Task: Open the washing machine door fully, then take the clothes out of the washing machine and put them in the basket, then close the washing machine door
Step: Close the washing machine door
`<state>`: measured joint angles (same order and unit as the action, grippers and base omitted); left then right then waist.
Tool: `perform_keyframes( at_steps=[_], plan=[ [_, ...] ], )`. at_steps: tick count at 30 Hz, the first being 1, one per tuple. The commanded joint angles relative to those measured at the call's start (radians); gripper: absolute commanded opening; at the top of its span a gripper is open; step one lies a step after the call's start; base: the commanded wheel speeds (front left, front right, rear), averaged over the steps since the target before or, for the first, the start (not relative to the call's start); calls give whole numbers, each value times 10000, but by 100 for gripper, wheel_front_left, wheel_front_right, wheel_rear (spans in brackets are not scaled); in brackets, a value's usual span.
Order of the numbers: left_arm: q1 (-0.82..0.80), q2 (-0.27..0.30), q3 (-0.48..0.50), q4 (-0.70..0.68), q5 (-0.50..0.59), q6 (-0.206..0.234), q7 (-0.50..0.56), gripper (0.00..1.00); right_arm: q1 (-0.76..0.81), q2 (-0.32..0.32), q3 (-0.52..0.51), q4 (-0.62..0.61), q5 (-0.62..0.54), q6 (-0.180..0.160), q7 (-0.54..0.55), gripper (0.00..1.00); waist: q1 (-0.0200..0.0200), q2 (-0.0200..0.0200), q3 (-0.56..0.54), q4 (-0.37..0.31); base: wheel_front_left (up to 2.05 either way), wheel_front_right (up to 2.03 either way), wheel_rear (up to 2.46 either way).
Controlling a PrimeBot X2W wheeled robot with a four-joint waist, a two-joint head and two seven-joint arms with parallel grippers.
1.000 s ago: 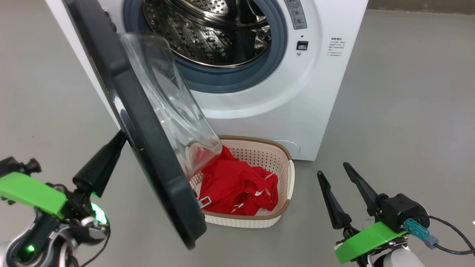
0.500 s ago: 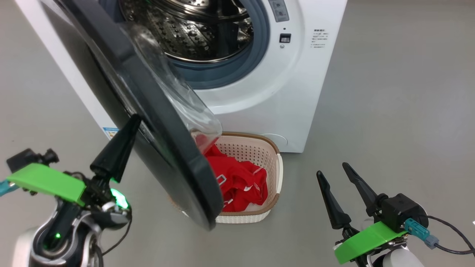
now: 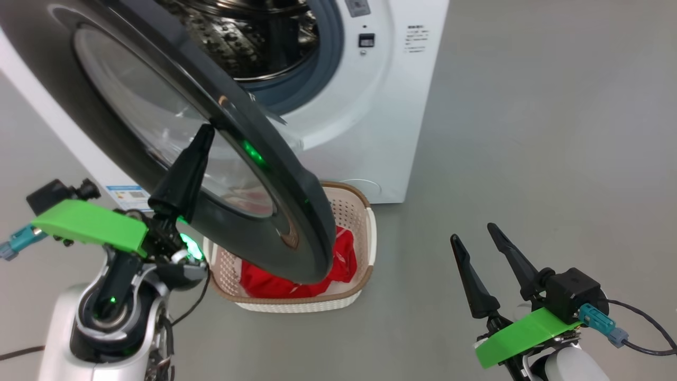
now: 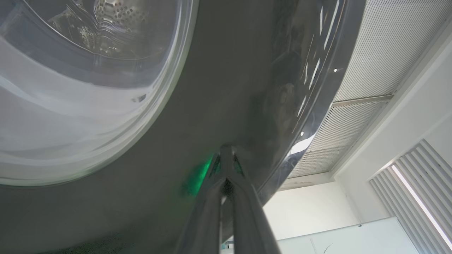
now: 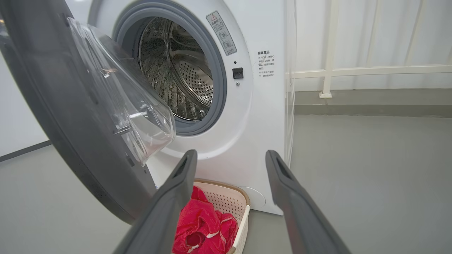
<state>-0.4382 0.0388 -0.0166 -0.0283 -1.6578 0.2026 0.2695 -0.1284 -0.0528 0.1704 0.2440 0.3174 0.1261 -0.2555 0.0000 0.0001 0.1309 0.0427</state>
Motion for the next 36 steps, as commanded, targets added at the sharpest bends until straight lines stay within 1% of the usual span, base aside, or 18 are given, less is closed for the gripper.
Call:
perform_keyframes(
  at_steps=[1, 6, 9, 13, 21, 36],
  plan=[
    [-465, 117, 167, -156, 116, -143, -89, 0, -305, 24, 208, -263, 49, 46, -63, 100, 0, -1, 162, -271, 0, 0, 0],
    [-848, 116, 69, 210, 436, -411, -531, 0, -390, 24, 218, -277, 77, 46, -63, 100, 0, -1, 309, -661, 0, 0, 0],
    [-1066, 149, 103, 502, 777, -598, -889, 0, -432, 25, 219, -277, 101, 46, -63, 100, 0, -1, 395, -902, 0, 0, 0],
    [-1311, 165, 237, 876, 932, -801, -1193, 0, -479, 25, 209, -274, 165, 46, -63, 100, 0, -1, 474, -1206, 0, 0, 0],
    [-1805, 219, 443, 1501, 1089, -1093, -1521, 0, -536, 25, 172, -271, 137, 46, -63, 100, 0, -1, 593, -1623, 0, 0, 0],
    [-2974, 596, 915, 2798, 1537, -1545, -2272, 0, -611, 26, 219, -399, 88, 46, -63, 100, 0, -1, 876, -2455, 0, 0, 0]
  ],
)
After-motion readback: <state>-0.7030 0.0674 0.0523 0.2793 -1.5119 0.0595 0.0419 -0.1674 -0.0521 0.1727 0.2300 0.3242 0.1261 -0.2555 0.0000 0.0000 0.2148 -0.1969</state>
